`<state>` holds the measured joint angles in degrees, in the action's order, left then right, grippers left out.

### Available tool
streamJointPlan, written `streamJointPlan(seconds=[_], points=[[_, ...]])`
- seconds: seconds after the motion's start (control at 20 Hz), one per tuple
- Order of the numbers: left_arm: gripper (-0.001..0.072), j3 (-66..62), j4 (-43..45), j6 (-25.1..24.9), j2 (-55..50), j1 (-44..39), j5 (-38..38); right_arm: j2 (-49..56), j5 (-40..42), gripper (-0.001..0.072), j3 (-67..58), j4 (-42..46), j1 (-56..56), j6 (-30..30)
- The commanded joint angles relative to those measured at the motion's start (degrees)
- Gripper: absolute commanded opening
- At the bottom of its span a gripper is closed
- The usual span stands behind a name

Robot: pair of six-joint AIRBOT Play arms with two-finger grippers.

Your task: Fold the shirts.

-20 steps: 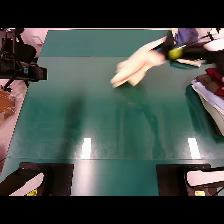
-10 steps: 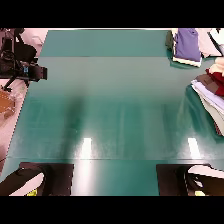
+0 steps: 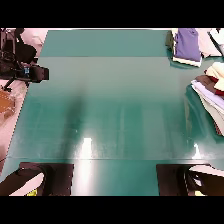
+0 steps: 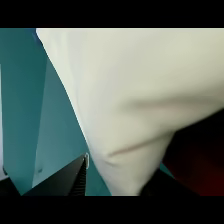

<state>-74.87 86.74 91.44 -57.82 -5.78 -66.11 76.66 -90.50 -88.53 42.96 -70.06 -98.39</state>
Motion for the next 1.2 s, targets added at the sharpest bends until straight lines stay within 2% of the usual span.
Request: streamJointPlan(seconds=[0.0, 0.1, 0.2, 0.3, 0.35, 0.4, 0.5, 0.55, 0.6, 0.7, 0.85, 1.15], points=[[0.0023, 0.0, -1.09, 0.09, 0.04, 0.04, -1.42, -1.64, 1.97, 0.0338, -6.86, 0.04, -7.89, -2.47], [0.0023, 0.0, -2.49, 0.11, 0.04, 0.04, -1.18, -0.66, 1.46, 0.038, -16.35, -4.48, -13.77, -5.09], [0.0023, 0.0, -4.61, 0.09, 0.04, 0.04, -0.61, 0.92, 3.06, 0.0379, -24.92, -16.87, -13.92, -6.62], [0.0023, 0.0, -5.57, 0.07, 0.04, 0.04, -0.35, 0.72, 5.97, 0.0368, -29.7, -27.21, -5.68, -6.6], [0.0023, 0.0, -5.57, 0.07, 0.04, 0.04, -0.35, -0.46, 7.61, 0.0367, -30.29, -30.18, 1.84, -6.54], [0.0023, 0.0, -5.55, 0.07, 0.04, 0.04, -0.33, -2.01, 9.66, 0.0367, -30.03, -30.86, 10.58, -5.31], [0.0023, 0.0, -5.57, 0.07, 0.04, 0.04, -0.33, -6.4, 17.75, 0.0269, -25.31, -29.57, 33.44, 3.08], [0.0024, 0.0, -5.57, 0.07, 0.04, 0.04, -0.33, -8.09, 21.64, 0.0116, -22.36, -27.85, 46.38, 9.38], [0.0024, 0.0, -5.57, 0.07, 0.04, 0.04, -0.33, -9.01, 23.32, 0.0017, -19.71, -25.9, 58.93, 15.43], [0.0024, 0.0, -5.57, 0.07, 0.04, 0.04, -0.33, -9.2, 21.4, 0.0017, -15.43, -22.75, 78.03, 23.8], [0.0023, 0.0, -5.57, 0.07, 0.04, 0.04, -0.35, -9.22, 21.81, 0.0017, -9.25, -16.46, 94.71, 28.74], [0.0024, 0.0, -5.57, 0.07, 0.04, 0.04, -0.35, -9.27, 21.03, 0.0017, -7.15, -15.93, 98.18, 28.94]])
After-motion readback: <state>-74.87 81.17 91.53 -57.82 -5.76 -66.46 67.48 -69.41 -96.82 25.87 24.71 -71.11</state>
